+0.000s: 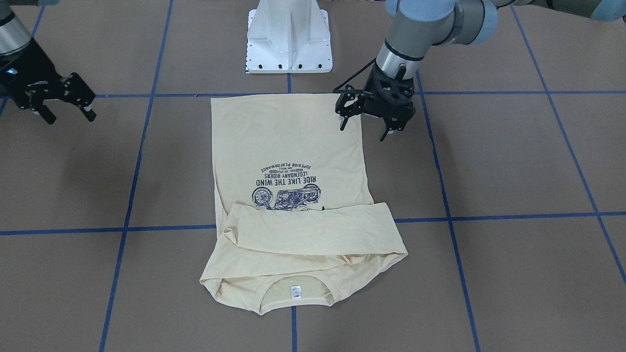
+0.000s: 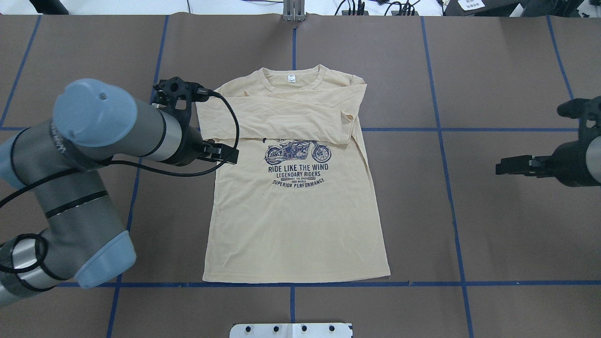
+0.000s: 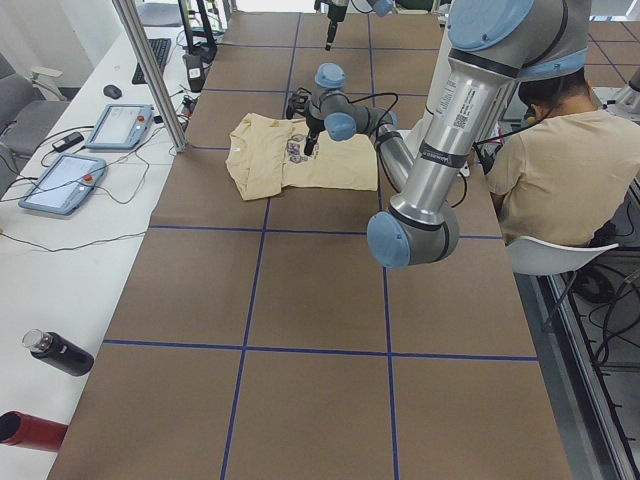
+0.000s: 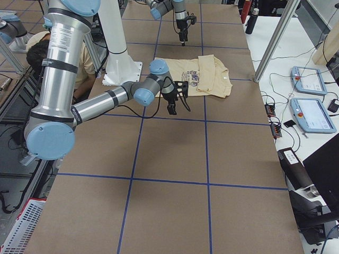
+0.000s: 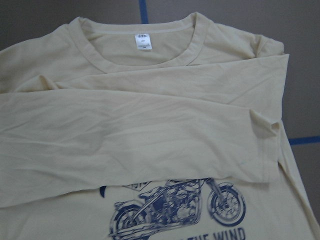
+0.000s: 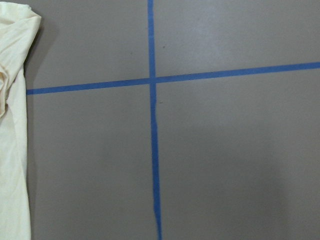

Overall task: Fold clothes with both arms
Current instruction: 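Release the sleeve and move both grippers to the shirt hem corners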

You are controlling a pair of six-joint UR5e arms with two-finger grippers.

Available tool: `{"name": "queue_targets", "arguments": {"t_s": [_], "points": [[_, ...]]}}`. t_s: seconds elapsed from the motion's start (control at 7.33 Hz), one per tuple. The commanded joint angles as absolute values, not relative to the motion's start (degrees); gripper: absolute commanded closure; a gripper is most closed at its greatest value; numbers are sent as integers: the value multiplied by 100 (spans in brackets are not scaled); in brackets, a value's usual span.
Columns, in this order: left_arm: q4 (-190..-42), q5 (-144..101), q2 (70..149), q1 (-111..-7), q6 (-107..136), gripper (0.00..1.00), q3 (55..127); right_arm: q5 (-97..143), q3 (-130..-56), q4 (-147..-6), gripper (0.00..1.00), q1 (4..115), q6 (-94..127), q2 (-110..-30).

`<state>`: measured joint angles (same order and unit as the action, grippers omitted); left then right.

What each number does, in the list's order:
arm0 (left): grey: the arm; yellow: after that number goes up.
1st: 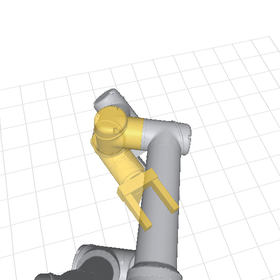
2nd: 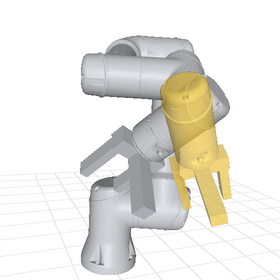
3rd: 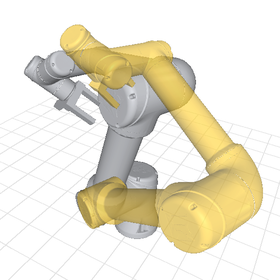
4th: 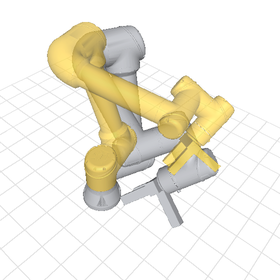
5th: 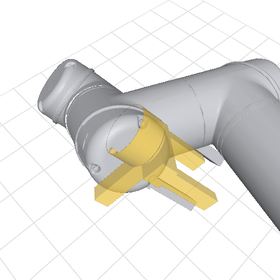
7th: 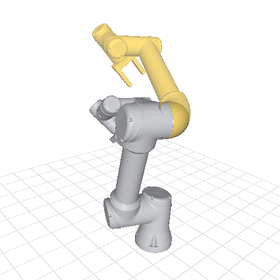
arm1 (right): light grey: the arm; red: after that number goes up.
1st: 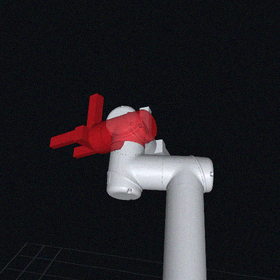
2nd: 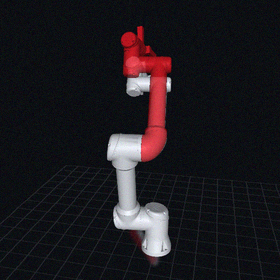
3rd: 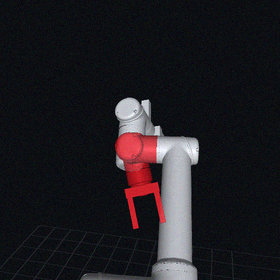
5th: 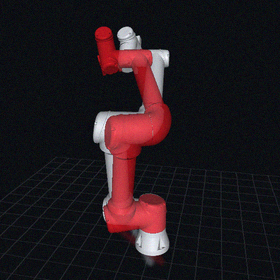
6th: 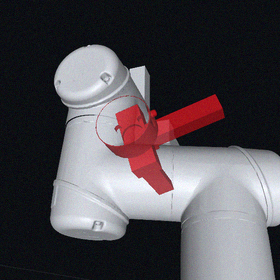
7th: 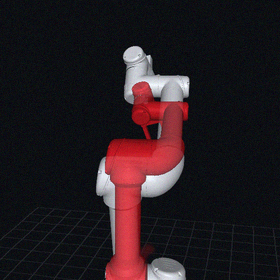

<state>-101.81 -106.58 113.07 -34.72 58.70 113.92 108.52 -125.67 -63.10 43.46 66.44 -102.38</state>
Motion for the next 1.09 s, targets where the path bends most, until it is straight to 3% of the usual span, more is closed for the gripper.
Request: {"name": "queue_targets", "arguments": {"t_s": [0.0,0.55,0.68,0.82,0.95], "points": [[-10387,-10033,10524,-2800,6211,0,11803,9594,-13015,-6528,0,2845,7880,-10266],[-10687,-9211,10151,-1276,7768,2,11795,8517,-13280,-7163,0,1679,8499,-10222],[-10679,-9202,10151,-1127,7952,12,11725,8508,-13272,-7172,0,1661,8499,-10222],[-10670,-9202,10134,-1012,7998,32,11655,8508,-13271,-7172,0,1644,8499,-10213],[-10661,-9211,10134,-1011,7998,43,11619,8508,-13271,-7172,0,1644,8499,-10187]]}}
